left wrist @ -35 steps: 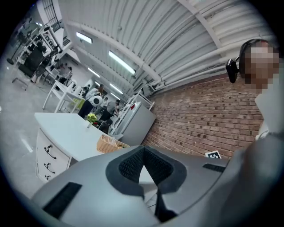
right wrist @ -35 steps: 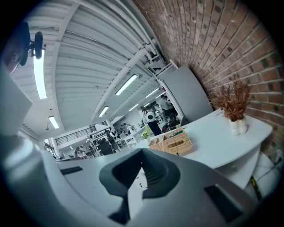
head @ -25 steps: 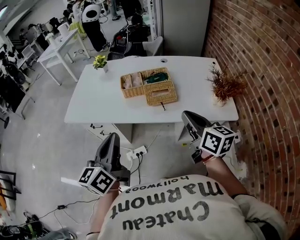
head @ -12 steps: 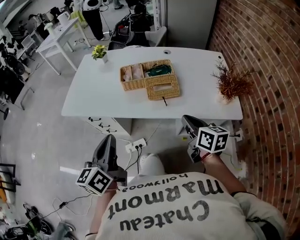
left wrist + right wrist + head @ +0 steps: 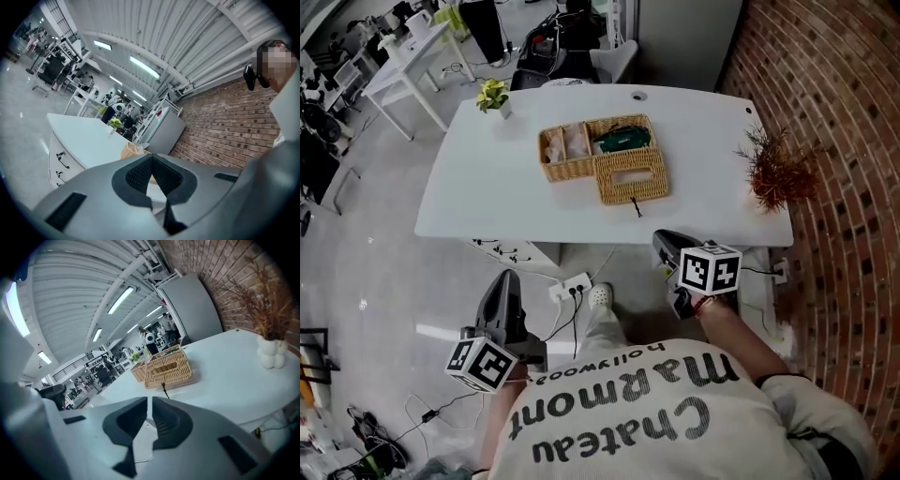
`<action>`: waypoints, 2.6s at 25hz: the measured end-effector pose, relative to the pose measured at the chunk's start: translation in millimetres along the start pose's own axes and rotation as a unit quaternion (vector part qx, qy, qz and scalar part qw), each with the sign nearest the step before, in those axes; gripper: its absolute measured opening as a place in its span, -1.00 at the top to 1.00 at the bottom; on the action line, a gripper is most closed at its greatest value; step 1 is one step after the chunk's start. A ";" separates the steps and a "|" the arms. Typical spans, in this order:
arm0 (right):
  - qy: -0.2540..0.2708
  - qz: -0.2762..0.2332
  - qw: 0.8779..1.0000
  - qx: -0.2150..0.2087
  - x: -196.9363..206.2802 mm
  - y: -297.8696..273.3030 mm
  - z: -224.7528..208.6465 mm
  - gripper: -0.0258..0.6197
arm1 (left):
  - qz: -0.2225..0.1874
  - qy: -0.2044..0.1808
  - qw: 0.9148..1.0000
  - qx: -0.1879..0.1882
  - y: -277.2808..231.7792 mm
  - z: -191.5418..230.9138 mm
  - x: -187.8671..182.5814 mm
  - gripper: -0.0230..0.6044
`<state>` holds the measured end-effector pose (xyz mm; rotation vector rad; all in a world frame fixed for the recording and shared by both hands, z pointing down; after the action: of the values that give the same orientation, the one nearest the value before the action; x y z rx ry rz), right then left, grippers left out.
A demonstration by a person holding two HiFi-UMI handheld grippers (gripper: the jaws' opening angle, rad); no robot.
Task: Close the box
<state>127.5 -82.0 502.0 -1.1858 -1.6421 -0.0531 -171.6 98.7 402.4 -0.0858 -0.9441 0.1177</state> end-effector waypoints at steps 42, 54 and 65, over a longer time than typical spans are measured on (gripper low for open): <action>0.055 0.097 0.992 0.055 -54.8 -96.1 -5.4 0.83 | 0.033 0.020 0.999 0.004 -109.2 62.0 -36.1 0.93; 0.101 0.044 0.992 0.058 -98.0 -71.0 17.7 0.84 | 0.026 0.013 0.999 0.031 -106.3 45.6 -42.9 0.93; 0.110 0.008 0.992 0.057 -132.5 -70.3 26.0 0.84 | 0.023 0.018 0.998 0.047 -132.9 50.2 -53.3 0.93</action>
<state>52.4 -190.5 426.1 -1.0653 -1.4236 -0.0765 -234.9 -39.2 405.5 -0.0226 -0.9004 0.2018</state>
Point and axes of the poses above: the fingertips, and each gripper's own axes: y backward along the fingers, z to its left, x out of its underside, the point moved 6 cm from there along y, backward along the fingers, and after that the axes turned 3 degrees about y, right-handed, at the moved point
